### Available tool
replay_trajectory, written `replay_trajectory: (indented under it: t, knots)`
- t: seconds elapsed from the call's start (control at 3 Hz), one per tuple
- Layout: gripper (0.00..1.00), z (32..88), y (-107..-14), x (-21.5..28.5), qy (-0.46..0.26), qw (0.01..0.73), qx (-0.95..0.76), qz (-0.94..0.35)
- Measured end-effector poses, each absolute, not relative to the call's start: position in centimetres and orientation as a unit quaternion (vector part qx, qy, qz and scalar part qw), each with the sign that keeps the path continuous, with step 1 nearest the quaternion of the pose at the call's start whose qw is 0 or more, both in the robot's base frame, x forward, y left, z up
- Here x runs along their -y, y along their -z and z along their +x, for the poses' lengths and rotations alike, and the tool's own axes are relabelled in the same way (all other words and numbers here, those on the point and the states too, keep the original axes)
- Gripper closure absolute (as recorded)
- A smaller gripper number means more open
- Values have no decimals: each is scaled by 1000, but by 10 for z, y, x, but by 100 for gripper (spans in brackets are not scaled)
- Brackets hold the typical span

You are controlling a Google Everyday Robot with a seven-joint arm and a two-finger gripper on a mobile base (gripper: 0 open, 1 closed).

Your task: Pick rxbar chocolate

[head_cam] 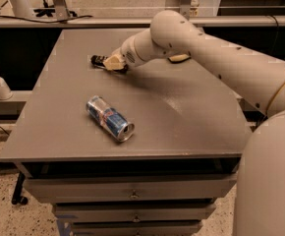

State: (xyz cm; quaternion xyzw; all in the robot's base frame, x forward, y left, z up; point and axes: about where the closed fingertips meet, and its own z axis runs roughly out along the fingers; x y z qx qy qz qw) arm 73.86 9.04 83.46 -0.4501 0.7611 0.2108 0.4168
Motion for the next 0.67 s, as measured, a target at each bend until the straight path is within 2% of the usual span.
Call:
replay_trajectory:
  t: [0.67]
  knots:
    - [100,739,-835,-90,-211,417,-761,-450]
